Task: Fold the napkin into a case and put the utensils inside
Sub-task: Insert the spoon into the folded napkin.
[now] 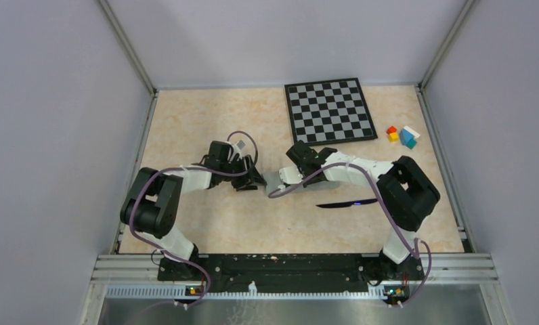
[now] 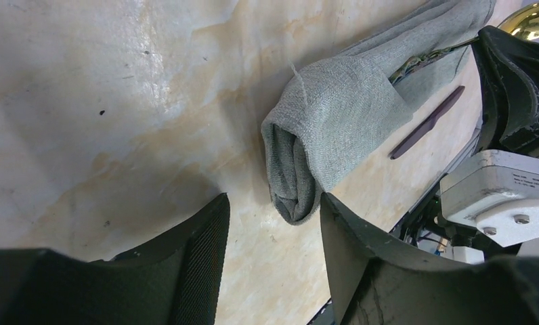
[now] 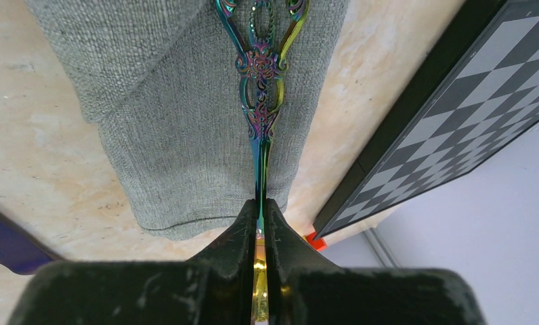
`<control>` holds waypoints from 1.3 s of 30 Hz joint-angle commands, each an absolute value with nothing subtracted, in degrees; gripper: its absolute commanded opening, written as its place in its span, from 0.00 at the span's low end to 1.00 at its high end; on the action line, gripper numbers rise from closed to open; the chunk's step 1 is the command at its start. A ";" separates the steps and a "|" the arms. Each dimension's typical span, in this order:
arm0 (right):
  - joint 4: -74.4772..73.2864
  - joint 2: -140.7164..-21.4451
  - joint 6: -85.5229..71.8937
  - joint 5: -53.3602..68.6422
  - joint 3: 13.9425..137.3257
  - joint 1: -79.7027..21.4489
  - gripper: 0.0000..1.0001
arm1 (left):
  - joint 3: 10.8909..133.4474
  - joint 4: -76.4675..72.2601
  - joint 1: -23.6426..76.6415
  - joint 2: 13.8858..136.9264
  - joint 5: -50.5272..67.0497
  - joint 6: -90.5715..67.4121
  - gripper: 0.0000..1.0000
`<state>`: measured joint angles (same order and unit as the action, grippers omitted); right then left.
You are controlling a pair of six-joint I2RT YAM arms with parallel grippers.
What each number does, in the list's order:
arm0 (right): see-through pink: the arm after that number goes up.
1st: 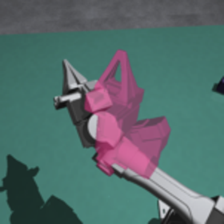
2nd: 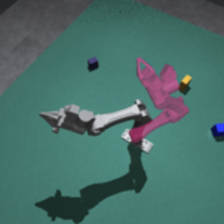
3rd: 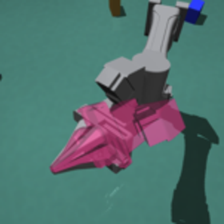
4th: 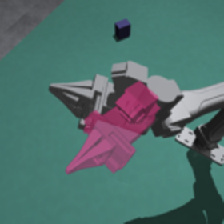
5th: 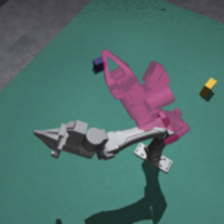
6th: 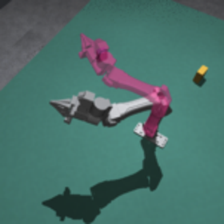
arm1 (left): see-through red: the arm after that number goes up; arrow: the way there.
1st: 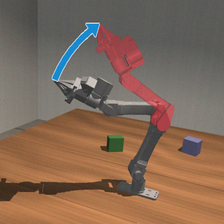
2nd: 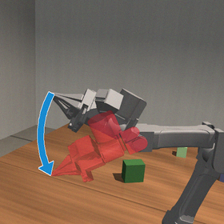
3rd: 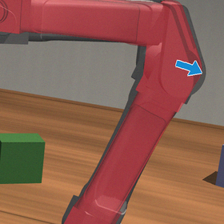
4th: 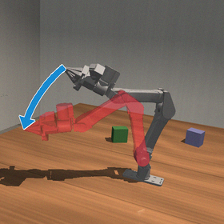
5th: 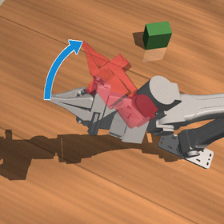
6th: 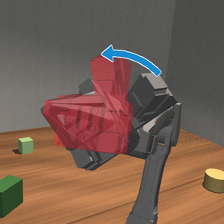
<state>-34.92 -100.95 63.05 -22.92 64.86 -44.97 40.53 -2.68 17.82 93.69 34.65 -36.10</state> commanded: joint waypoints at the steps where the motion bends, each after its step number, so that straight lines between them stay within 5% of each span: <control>1: -32.89 -101.06 63.67 -21.05 65.80 -45.70 0.00 | 41.69 -2.01 18.45 95.31 29.77 -34.84 0.56; 5: -33.24 -102.29 62.73 -20.03 66.84 -45.79 0.00 | 41.57 -1.92 18.45 95.37 29.28 -35.40 0.52; 15: -33.09 -103.00 61.70 -18.42 68.02 -45.79 0.00 | 40.50 -1.84 18.77 88.48 28.24 -36.06 0.66; 39: -29.04 -104.34 63.10 -14.49 67.90 -45.70 0.00 | 44.50 -2.82 18.71 99.02 24.29 -34.54 0.43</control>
<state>-31.48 -103.94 61.93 -16.27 65.39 -45.01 44.29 -3.20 18.70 96.73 28.38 -36.23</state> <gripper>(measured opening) 0.009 0.440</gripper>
